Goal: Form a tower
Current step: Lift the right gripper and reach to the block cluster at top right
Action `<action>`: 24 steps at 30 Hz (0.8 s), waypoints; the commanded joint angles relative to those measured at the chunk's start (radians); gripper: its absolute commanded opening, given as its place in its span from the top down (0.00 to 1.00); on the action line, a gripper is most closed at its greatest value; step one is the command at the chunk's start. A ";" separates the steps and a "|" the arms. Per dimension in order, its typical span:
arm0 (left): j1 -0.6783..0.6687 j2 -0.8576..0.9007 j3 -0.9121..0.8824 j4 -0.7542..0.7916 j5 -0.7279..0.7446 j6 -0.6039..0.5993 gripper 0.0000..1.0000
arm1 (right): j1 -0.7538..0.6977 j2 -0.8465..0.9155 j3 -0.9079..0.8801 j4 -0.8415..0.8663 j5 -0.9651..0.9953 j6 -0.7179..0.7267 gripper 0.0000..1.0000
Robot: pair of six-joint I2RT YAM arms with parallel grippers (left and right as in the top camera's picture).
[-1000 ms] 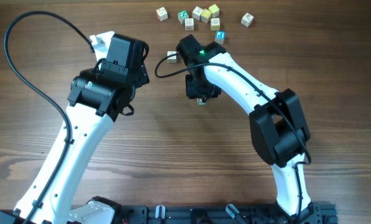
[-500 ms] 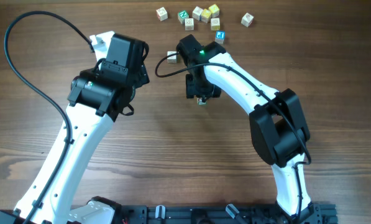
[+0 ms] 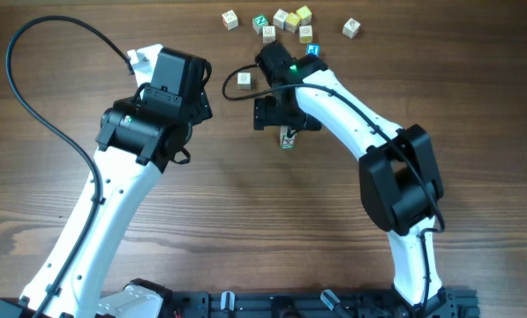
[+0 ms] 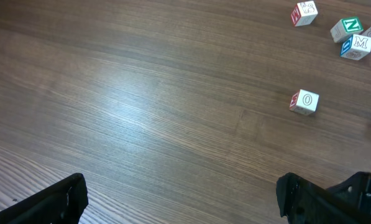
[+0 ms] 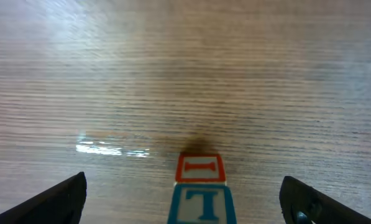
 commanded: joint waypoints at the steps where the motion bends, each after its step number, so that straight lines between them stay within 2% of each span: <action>1: 0.005 -0.005 0.001 0.002 -0.003 0.011 0.00 | -0.035 -0.011 0.126 -0.036 -0.016 -0.014 0.00; 5: 0.005 -0.005 0.001 0.002 -0.003 0.011 0.00 | -0.095 -0.055 0.250 -0.130 -0.015 -0.049 0.00; 8: 0.005 -0.005 0.001 0.002 -0.003 0.011 0.00 | -0.134 -0.115 0.270 -0.180 -0.011 -0.060 0.00; 15: 0.005 -0.005 0.001 0.002 -0.003 0.011 0.00 | -0.211 -0.414 0.270 -0.360 0.171 -0.060 0.00; 20: 0.005 -0.005 0.001 0.002 -0.003 0.011 0.00 | -0.212 -0.506 0.262 -0.322 0.226 -0.060 0.00; 24: 0.005 -0.005 0.001 0.002 -0.003 0.011 0.00 | -0.212 -0.397 0.227 -0.167 0.094 -0.218 0.00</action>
